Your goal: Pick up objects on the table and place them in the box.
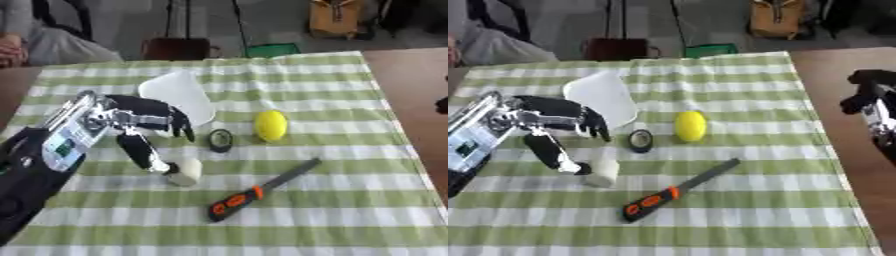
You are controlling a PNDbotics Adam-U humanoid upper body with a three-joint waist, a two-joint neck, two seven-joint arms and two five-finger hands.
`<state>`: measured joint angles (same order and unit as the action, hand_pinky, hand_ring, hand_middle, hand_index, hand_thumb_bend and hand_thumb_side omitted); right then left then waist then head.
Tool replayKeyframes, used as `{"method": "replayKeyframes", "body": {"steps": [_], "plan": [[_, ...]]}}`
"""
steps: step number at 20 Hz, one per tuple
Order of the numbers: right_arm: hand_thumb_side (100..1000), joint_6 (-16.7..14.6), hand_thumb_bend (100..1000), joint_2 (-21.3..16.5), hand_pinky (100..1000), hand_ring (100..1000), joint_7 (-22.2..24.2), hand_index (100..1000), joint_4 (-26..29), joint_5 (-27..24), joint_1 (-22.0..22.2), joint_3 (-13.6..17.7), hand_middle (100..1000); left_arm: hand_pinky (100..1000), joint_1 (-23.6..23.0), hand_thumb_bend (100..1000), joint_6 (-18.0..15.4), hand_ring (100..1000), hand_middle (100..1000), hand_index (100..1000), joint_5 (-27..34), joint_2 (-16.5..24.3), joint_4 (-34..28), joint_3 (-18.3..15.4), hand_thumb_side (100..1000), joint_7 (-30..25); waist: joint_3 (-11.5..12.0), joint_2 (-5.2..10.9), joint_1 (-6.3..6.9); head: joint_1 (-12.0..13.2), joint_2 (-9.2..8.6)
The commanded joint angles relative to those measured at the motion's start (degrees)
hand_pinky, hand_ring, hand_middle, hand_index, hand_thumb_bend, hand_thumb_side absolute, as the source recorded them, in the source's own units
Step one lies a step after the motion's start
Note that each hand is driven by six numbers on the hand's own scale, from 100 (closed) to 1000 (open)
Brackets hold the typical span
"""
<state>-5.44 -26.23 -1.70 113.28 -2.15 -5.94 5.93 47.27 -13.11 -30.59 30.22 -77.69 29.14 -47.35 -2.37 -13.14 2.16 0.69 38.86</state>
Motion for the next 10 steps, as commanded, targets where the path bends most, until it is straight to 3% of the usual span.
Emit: {"method": "replayKeyframes", "body": {"steps": [1, 10], "plan": [[606, -0.22, 211, -1.58, 584, 580, -0.02, 764, 1.31, -0.23, -0.11, 0.17, 709, 764, 0.56, 438, -0.40, 779, 795, 847, -0.77, 0.76, 0.05, -0.11, 371, 0.00, -0.02, 1.23, -0.23, -0.07, 0.14], [606, -0.18, 211, -1.39, 583, 580, 0.03, 765, 1.31, -0.24, -0.21, 0.11, 709, 751, -0.17, 436, -0.45, 766, 773, 841, -2.42, -0.79, 1.82, -0.08, 357, 2.11, -0.14, 1.05, -0.26, 0.03, 0.12]]}}
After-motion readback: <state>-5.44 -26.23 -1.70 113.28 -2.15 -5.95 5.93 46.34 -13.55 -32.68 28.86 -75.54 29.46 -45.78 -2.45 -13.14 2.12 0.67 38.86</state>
